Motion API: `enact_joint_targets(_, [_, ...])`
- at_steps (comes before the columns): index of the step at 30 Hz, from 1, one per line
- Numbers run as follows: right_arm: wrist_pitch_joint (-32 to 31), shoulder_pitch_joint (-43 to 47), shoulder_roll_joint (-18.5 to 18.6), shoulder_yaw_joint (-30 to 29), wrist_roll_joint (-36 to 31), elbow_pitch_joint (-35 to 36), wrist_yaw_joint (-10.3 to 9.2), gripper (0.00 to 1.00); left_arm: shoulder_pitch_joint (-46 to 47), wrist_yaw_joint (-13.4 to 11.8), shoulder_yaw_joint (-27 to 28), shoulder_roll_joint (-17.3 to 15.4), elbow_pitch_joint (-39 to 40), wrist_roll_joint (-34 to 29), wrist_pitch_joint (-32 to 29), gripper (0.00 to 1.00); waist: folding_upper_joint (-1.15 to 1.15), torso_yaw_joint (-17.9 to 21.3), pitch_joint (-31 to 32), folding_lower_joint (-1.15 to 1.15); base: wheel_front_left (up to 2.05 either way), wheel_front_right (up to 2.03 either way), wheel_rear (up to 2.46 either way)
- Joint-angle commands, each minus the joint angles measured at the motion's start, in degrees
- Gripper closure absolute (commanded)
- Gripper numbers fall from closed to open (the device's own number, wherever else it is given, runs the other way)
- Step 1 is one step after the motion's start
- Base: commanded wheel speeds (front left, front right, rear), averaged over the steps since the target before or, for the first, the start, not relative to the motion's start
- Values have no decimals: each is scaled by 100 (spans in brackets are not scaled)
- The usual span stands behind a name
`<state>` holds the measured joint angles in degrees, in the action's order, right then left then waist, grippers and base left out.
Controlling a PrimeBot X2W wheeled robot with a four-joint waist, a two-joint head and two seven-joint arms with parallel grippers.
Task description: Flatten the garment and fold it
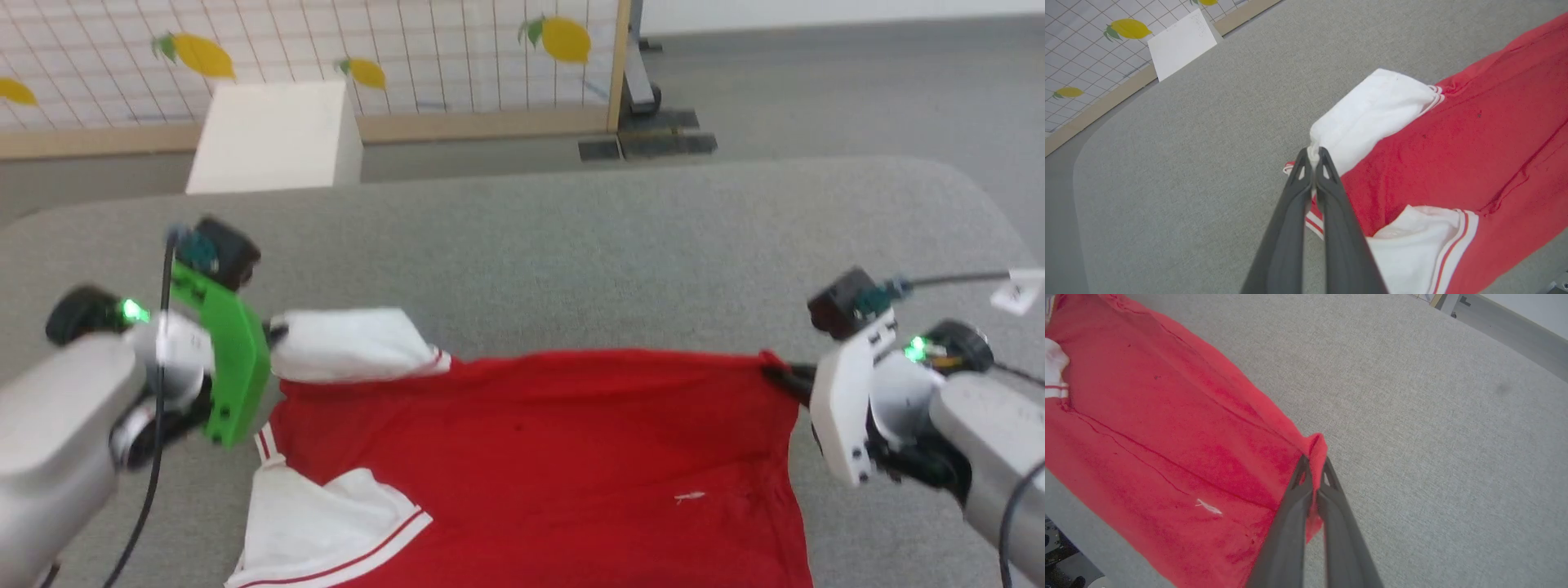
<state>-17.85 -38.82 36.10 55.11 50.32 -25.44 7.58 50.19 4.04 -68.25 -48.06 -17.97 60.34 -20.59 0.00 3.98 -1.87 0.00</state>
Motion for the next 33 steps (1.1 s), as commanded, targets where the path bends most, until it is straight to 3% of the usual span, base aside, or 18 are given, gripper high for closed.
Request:
enact_joint_targets(1, [67, 254, 54, -64, -36, 111, -9, 100, -271, -124, -36, -163, 207, 83, 55, 100, 0, -137, 324, 0, 0, 0, 0])
enact_joint_targets(7, [144, 1172, 272, -435, -29, 620, -9, 100, -1154, -644, -143, -747, 1143, 318, 209, 100, 0, -203, 493, 0, 0, 0, 0])
enact_joint_targets(11, [23, 1685, 309, -683, -77, 836, -9, 100, -1689, -859, -233, -864, 1461, 516, 277, 100, 0, -239, 475, 0, 0, 0, 0])
enact_joint_targets(16, [-186, 2147, 105, -976, -63, 888, -9, 100, -2157, -979, -299, -647, 1407, 738, 389, 100, 0, -238, 303, 0, 0, 0, 0])
enact_joint_targets(23, [-270, 2403, -186, -1183, -263, 619, -9, 100, -2473, -874, -333, -197, 798, 921, 560, 100, 0, -226, 102, 0, 0, 0, 0])
enact_joint_targets(24, [-220, 2417, -232, -1236, -307, 579, -9, 79, -2487, -878, -318, -136, 685, 927, 621, 67, 0, -228, 93, 0, 0, 0, 0])
enact_joint_targets(25, [-195, 2425, -262, -1261, -349, 569, -9, 64, -2477, -886, -301, -100, 594, 868, 736, 1, 0, -224, 94, 0, 0, 0, 0])
enact_joint_targets(26, [-139, 2430, -293, -1317, -397, 579, -9, 0, -2475, -912, -268, -61, 491, 808, 891, 0, 0, -217, 107, 0, 0, 0, 0])
enact_joint_targets(29, [8, 2456, -260, -1494, -587, 740, -9, 0, -2462, -1023, -123, -5, 403, 596, 1472, 0, 0, -209, 178, 0, 0, 0, 0])
enact_joint_targets(33, [254, 2620, -128, -2144, -879, 1208, -9, 0, -2480, -1574, 234, 15, 544, 203, 2630, 0, 0, -226, 251, 0, 0, 0, 0])
